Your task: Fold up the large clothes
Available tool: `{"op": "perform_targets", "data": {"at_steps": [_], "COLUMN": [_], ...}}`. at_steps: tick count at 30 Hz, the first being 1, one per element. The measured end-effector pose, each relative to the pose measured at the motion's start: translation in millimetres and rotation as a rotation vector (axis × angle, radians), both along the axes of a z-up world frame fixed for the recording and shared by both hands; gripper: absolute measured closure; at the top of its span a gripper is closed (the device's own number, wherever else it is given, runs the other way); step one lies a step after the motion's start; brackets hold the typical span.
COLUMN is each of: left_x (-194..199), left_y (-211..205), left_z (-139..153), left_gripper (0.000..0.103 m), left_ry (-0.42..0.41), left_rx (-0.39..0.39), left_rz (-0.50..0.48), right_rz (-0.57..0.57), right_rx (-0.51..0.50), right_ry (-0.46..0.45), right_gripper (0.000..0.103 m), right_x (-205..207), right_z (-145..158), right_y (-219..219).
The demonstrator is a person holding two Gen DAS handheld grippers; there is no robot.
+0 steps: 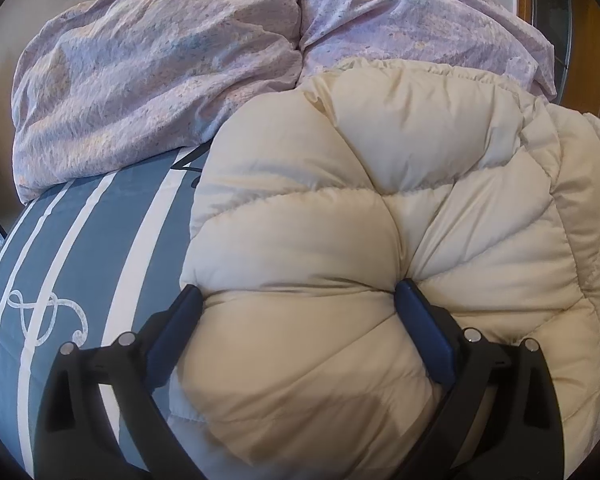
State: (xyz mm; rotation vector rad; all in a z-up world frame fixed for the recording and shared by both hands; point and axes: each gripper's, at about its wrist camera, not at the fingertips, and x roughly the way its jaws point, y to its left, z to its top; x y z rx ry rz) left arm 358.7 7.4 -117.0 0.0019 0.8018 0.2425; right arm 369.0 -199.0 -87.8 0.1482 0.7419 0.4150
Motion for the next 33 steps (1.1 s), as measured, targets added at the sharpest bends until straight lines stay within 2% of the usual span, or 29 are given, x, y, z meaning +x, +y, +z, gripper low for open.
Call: {"op": "perform_targets", "data": {"at_steps": [5, 15, 21, 33], "left_x": [0, -1, 0, -1], "left_y": [2, 3, 2, 1], "left_z": [0, 0, -1, -2], "left_gripper": [0.006, 0.006, 0.005, 0.005], "left_ry": [-0.003, -0.007, -0.008, -0.013], "left_rx": [-0.028, -0.046, -0.039, -0.027], "left_rz": [0.005, 0.007, 0.012, 0.014], "right_rz": [-0.038, -0.046, -0.045, -0.035], "right_rx": [-0.007, -0.082, -0.109, -0.088], "right_ry": [0.046, 0.027, 0.007, 0.010], "right_gripper": [0.072, 0.072, 0.072, 0.072], "right_x": [12, 11, 12, 12], "right_z": [-21, -45, -51, -53], "right_y": [-3, 5, 10, 8]}}
